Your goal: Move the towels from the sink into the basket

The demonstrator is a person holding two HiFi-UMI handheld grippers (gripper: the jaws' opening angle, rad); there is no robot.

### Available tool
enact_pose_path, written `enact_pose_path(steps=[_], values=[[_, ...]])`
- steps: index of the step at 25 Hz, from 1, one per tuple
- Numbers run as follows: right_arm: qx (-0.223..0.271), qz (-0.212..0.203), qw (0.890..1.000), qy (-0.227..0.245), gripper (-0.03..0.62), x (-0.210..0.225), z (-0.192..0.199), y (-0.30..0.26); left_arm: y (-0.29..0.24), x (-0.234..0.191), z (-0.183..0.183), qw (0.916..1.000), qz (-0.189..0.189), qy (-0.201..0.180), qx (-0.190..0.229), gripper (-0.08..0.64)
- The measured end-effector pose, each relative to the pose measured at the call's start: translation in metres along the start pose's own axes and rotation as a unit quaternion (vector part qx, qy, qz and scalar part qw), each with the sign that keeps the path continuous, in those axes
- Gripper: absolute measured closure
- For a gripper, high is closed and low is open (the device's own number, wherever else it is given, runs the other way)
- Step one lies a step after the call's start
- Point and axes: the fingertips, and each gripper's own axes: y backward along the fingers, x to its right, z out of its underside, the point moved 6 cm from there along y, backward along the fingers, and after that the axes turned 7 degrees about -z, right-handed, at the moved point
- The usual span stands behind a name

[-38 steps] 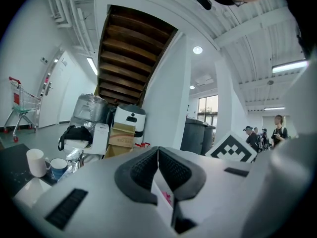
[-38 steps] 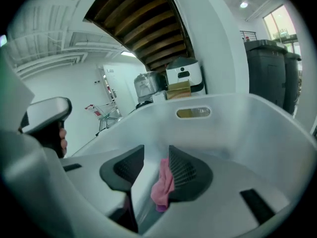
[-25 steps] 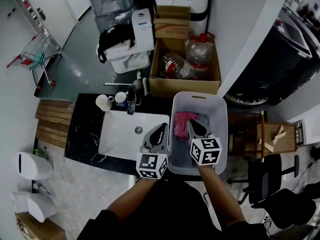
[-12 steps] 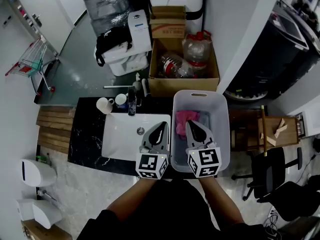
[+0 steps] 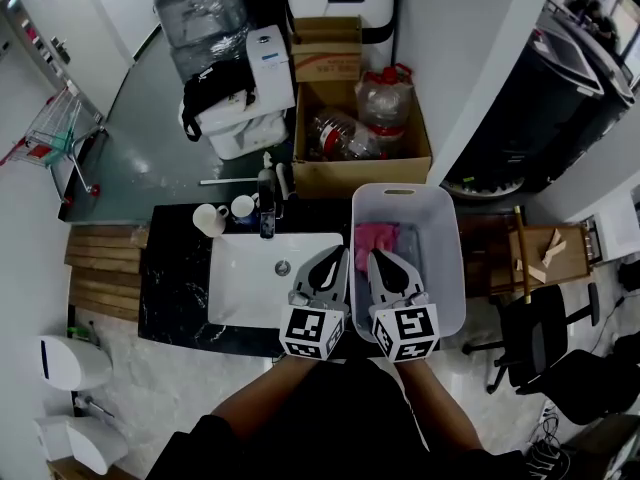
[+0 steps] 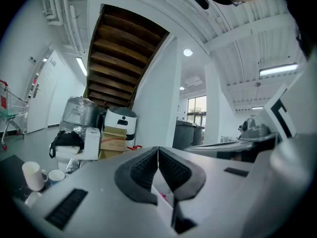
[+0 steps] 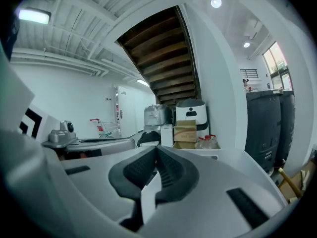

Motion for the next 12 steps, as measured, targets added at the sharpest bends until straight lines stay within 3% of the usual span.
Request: enact_pose_path(steps=[12], values=[[0.009, 0.033, 0.999, 0.009, 0.575, -0.0062, -0.0023, 0.0026, -0.0011, -0.0058, -0.0027, 0.9994, 0.035, 0.001, -0.001, 0.546]])
